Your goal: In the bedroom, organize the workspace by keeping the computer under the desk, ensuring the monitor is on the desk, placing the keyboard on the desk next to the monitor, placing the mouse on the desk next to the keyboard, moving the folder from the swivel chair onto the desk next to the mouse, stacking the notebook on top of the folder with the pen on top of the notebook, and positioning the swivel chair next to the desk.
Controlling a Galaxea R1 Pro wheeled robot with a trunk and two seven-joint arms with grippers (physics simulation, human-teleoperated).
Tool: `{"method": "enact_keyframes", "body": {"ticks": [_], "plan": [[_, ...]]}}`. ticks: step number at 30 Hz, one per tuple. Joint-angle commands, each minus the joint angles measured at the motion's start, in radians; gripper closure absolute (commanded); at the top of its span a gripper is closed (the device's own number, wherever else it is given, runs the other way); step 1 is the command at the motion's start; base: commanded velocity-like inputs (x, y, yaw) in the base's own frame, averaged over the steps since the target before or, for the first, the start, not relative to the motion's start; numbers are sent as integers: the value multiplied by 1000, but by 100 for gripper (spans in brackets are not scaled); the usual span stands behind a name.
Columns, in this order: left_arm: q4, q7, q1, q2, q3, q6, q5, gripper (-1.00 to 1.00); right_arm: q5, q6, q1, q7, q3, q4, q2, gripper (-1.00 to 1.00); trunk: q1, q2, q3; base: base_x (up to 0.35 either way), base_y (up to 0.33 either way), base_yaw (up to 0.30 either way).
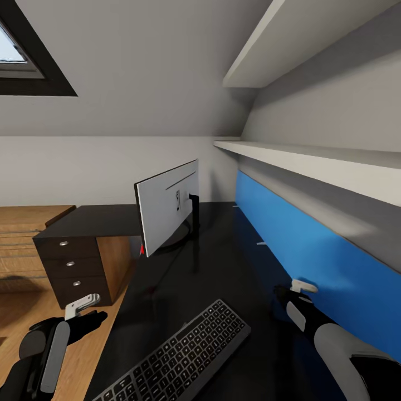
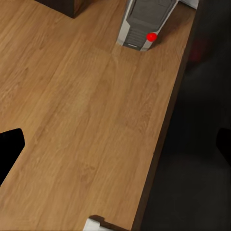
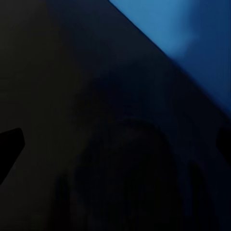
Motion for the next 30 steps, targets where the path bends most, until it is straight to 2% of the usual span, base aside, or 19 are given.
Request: {"method": "enact_keyframes", "body": {"ticks": [1,9,13,14,30], "plan": [[-4,9,-1,0,1,4,11,-100,-3,3,0,-2,-2,-1,0,-100,0,-1,-1,4,0,0],[-49,9,-1,-1,21,4,13,-100,-3,12,0,-5,-3,0,0,-100,0,-1,-1,1,0,0],[-51,9,-1,-1,24,4,13,-100,-4,42,0,-5,-3,-1,-2,-100,0,-1,-1,0,0,0],[-52,9,-1,-1,24,4,13,-100,-5,76,0,-4,-3,-1,-6,-100,0,-1,-1,0,0,0],[-55,9,-1,-1,36,5,13,-100,-5,122,0,-6,-5,-1,-8,-100,0,-1,-1,0,0,0]]}}
